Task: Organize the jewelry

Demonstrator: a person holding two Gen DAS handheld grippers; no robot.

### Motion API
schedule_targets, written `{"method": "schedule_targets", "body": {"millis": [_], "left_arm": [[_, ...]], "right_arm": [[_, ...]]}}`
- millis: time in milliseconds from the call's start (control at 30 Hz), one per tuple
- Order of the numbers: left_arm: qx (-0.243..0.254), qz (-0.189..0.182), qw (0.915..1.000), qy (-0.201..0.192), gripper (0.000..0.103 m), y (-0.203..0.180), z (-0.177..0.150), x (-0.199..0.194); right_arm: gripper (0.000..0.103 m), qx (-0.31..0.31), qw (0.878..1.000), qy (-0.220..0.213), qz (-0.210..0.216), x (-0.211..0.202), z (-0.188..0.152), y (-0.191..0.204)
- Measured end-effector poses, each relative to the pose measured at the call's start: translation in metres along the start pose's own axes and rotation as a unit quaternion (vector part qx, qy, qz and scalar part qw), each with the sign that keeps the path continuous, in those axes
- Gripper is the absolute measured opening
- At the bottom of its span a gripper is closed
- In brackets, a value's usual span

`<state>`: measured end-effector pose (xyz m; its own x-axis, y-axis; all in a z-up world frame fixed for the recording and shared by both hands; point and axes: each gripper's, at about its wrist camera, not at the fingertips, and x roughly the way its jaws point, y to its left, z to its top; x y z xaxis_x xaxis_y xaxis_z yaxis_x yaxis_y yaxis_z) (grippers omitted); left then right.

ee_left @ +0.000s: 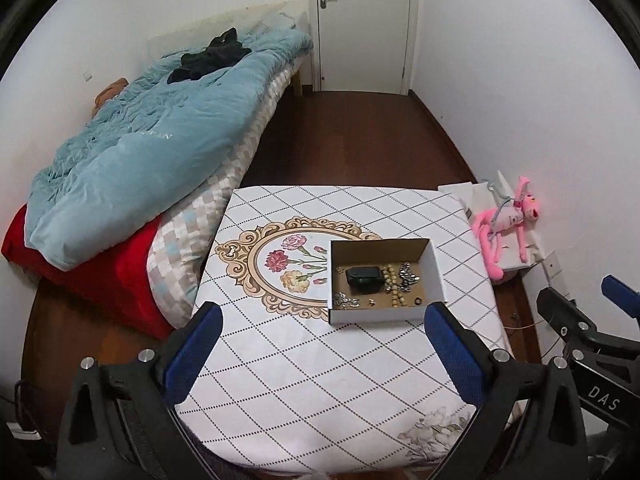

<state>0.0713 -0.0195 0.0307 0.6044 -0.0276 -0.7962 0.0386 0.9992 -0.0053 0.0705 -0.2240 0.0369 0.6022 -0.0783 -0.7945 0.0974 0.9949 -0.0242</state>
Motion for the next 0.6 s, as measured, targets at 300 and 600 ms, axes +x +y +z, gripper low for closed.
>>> {"method": "schedule_targets", "body": {"millis": [300, 600], "left_arm": [[-0.002, -0.006, 0.9999, -0.013, 0.103, -0.002, -0.003, -0.03], [-0.008, -0.014, 0.9998, -0.009, 0.103, -0.002, -0.001, -0.032]], "right_arm": [[0.103, 0.003, 1.0, -0.02, -0.002, -0.035, -0.006, -0.004], [0.103, 0.007, 1.0, -0.013, -0.002, -0.039, -0.003, -0.011]]}}
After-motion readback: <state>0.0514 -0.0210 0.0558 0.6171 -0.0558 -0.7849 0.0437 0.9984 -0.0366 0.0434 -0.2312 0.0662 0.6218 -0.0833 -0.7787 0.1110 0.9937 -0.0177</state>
